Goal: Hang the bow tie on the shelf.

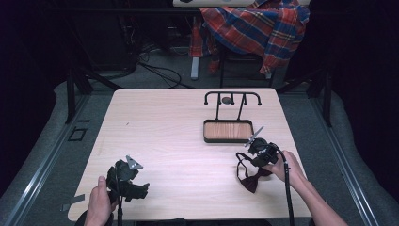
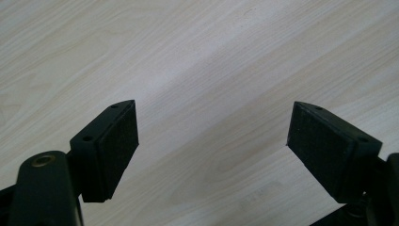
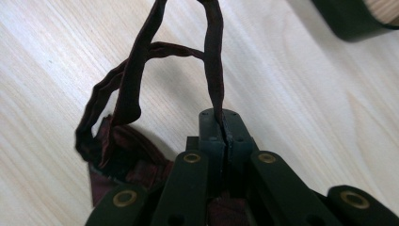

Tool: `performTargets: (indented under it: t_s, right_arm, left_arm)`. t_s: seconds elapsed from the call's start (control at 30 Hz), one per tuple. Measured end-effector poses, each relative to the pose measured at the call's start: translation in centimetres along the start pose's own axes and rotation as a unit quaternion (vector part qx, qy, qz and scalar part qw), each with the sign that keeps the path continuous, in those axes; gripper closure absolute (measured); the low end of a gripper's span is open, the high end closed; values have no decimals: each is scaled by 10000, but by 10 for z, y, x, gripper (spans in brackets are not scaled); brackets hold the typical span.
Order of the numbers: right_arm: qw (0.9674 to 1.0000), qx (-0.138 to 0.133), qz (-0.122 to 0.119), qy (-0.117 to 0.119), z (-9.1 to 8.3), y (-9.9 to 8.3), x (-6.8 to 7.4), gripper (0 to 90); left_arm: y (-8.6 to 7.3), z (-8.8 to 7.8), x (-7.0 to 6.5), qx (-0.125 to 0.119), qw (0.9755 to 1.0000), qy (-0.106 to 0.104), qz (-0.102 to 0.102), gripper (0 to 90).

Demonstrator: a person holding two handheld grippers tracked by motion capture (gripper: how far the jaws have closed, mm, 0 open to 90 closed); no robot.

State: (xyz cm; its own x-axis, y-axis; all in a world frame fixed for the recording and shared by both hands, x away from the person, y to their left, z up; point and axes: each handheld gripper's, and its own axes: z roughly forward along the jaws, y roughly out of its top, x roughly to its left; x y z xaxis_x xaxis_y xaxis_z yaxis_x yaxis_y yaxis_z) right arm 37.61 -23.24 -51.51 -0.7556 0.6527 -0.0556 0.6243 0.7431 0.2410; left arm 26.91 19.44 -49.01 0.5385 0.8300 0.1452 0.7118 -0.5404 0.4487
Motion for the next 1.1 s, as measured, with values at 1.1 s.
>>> performTargets:
  t_s: [1.1]
  right_arm:
    - [9936,-839,516,-560,-52,4,-20,890]
  left_arm:
    - [0,1,-1,82,10000,36,23,172]
